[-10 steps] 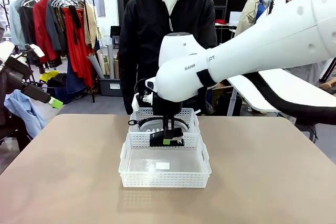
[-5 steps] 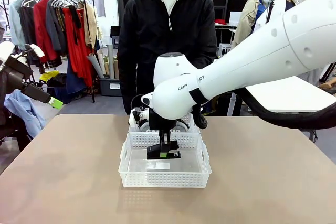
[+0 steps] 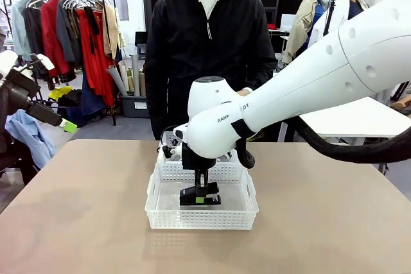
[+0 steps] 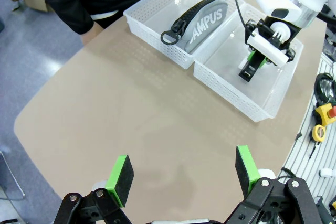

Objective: Distribute items into two baskets.
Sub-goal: Place the picked Stapler into the Organizing basket as instructed by the person.

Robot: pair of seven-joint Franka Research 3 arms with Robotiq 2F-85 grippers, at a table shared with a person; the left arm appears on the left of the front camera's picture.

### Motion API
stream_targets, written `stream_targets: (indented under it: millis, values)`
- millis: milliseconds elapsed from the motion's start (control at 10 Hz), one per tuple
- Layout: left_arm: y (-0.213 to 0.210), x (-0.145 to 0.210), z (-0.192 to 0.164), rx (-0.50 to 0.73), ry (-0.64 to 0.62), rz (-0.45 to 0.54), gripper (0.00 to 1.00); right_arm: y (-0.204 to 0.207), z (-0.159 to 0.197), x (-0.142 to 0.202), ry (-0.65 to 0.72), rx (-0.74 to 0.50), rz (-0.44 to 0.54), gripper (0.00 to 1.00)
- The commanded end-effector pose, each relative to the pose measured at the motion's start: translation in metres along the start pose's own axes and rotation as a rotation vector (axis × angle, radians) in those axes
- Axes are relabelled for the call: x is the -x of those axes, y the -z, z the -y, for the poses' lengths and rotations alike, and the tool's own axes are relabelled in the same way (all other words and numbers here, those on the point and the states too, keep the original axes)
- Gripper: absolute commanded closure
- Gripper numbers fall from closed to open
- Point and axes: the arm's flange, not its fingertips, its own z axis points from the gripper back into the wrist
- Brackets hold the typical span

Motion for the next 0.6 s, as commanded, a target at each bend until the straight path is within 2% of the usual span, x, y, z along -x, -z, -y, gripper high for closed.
stream_targets:
  millis: [0, 300, 400, 500]
  values:
    - [-0.0001, -0.0022, -0.0004, -0.001, -0.012, -0.004, 0.00, 0.0055, -0.0040, -0.0001, 0.013, 0.015, -0.003, 1.00]
    - [-0.0001, -0.0022, -0.0004, -0.001, -0.012, -0.004, 0.00, 0.0075, -0.0050, -0.0013, 0.011, 0.016, -0.005, 1.00]
    - [-0.0001, -0.0022, -0.0004, -0.001, -0.012, -0.004, 0.00, 0.0077, -0.0047, -0.0013, 0.010, 0.012, -0.009, 0.91]
    - [-0.0001, -0.0022, -0.0004, -0.001, -0.012, -0.004, 0.00, 0.0068, -0.0048, -0.0012, 0.006, 0.010, -0.011, 0.72]
